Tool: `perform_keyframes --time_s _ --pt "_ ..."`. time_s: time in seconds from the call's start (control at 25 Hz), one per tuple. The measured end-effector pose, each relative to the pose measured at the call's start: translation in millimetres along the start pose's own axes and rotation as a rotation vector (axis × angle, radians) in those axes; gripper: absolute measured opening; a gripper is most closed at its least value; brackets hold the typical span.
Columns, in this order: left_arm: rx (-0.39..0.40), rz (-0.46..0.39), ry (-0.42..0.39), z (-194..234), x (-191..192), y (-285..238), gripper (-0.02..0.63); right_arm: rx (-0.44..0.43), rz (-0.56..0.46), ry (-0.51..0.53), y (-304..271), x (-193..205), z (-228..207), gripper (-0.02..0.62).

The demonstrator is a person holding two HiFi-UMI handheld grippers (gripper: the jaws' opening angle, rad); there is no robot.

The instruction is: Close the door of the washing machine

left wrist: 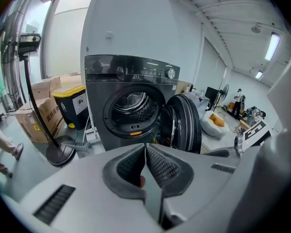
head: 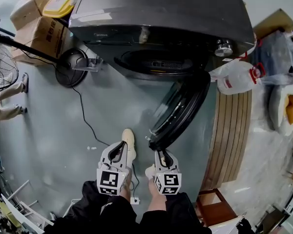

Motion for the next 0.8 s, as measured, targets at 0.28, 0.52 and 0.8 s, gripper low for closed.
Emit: perform_keyframes --time_s 0.28,0.52,0.8 --pt "-0.008 0.008 0.035 31.8 -11.3 -4.3 0.029 -0.049 0.014 0.004 -27.2 -22.8 25.9 0.115" --pt "-0.021 0.011 0.051 63.4 -19.3 -9.6 0.029 -0.061 0.017 0.015 -56.6 -43.4 46.9 0.115" --pt "-0.038 0.005 0.062 91.0 -38.5 -12.2 0.029 -0.076 0.021 -0.003 -84.0 -64.0 62.5 0.114"
Point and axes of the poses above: the fingertips, and each gripper's own axes: y backward along the fingers, z to its left, x out of its underside, the point moved 3 cm from there along y, backward along the fingers, and after that the axes turned 10 degrees about y, right-handed, at the moved point
